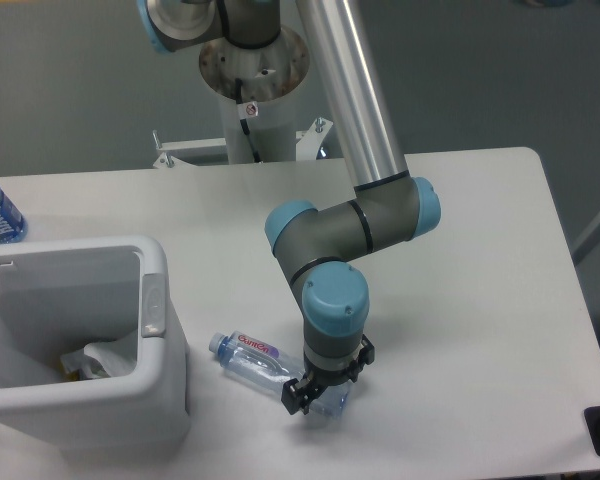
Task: Place the trash in the trash can
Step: 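Close the gripper on the bottle's body and adjust the grip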
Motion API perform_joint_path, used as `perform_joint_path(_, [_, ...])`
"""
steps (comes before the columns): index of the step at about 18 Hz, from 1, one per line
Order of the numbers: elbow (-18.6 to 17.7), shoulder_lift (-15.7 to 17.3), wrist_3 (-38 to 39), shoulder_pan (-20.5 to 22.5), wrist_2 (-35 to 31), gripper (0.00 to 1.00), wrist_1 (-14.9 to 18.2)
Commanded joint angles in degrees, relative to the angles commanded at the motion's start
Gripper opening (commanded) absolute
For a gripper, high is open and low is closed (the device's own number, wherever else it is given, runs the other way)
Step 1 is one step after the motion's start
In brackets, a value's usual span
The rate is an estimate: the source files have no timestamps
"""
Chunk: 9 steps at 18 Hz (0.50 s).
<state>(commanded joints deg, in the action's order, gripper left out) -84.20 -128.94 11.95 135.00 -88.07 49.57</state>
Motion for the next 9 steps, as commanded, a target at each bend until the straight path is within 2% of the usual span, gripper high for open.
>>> perform_joint_path(1, [-0.1, 0.1, 0.0, -0.1, 0.0, 0.7, 0.1])
perform_joint_path(4, [-0.4, 0.6, -0.4, -0.5, 0.1, 0.66, 0.0])
perform_joint_path(6, [-0.7, 1.1, -0.5, -0.5, 0.2, 0.59, 0.0])
perform_joint_path(9, [-0.9, 1.2, -0.6, -0.5, 0.1, 0.59, 0.0])
